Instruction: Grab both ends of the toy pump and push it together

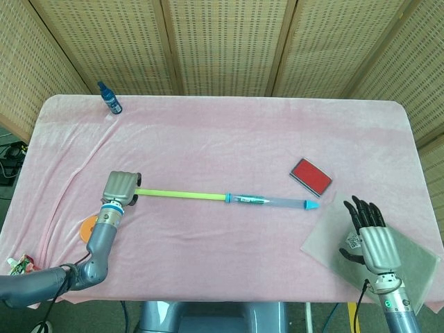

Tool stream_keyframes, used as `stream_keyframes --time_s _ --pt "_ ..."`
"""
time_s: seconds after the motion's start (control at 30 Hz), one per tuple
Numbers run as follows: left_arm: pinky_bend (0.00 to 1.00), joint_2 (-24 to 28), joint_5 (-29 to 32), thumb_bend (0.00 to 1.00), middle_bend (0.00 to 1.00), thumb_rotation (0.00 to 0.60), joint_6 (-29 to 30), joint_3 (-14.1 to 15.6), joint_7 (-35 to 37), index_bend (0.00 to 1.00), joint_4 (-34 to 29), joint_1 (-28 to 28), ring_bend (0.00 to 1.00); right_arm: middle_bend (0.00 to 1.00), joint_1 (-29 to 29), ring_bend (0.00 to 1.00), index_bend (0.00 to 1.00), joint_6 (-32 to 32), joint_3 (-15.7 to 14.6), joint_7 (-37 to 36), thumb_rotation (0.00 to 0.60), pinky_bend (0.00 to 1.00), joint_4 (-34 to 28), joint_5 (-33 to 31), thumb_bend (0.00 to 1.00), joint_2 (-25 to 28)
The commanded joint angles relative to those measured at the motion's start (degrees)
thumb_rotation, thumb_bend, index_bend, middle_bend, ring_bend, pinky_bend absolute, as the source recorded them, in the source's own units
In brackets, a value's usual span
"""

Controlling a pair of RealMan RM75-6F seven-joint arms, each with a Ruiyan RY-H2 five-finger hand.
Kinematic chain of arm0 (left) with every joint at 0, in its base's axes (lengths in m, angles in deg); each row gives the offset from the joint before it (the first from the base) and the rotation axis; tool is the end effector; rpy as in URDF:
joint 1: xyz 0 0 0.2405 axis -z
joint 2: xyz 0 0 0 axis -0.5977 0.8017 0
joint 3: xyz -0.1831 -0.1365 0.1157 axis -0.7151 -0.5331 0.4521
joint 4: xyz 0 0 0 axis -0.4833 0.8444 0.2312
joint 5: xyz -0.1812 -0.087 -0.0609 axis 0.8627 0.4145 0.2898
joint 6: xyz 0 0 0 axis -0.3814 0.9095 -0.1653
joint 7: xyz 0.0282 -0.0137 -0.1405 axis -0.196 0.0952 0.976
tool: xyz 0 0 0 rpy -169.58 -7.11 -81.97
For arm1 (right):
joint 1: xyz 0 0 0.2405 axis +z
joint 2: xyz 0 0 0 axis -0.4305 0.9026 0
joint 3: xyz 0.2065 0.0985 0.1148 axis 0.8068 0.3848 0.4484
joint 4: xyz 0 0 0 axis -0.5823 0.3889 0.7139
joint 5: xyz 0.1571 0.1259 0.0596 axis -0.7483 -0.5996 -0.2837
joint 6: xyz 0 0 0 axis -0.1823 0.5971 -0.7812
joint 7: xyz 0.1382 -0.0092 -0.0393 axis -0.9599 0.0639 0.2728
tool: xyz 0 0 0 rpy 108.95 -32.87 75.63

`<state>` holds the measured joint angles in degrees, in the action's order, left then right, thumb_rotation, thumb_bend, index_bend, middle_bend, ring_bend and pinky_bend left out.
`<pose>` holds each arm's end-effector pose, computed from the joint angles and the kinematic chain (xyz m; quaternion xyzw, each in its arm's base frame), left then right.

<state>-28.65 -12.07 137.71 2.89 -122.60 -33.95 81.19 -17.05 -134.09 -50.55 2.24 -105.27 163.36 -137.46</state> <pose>-0.1971 0.3686 -0.0167 -0.7178 -0.3828 -0.1921 0.5489 -0.2942 -0.1971 0.0969 0.6141 -0.4080 0.4009 0.5438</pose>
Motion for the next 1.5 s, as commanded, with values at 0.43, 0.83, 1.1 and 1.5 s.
stream_keyframes --time_s 0.43,0.83,1.1,1.5 --pt "0.77 -2.68 2.30 0.38 0.89 0.600 -2.13 1.63 -0.06 0.40 4.83 2.22 0.81 0.00 -0.11 0.00 0.00 -0.17 0.57 -1.18 0.600 0.00 0.35 -0.44 0.20 0.14" --pt "0.77 -4.76 3.01 0.34 0.89 0.600 -2.13 3.57 -0.15 0.43 7.81 2.67 0.81 0.00 -0.30 0.00 0.00 -0.67 0.66 -2.42 0.600 0.00 0.11 0.04 0.20 0.50" --pt "0.77 -4.64 1.99 0.55 0.89 0.600 -0.83 4.00 1.15 0.71 6.79 1.93 0.81 0.00 -0.46 0.00 0.00 -1.14 0.68 -2.73 0.600 0.00 -0.02 0.43 0.20 0.54" --pt "0.77 2.53 -0.12 0.62 0.89 0.600 3.34 2.88 3.09 0.77 -4.25 0.43 0.81 0.00 -0.56 0.00 0.00 -1.14 0.44 -2.43 0.600 0.00 -1.29 0.79 0.20 1.00"
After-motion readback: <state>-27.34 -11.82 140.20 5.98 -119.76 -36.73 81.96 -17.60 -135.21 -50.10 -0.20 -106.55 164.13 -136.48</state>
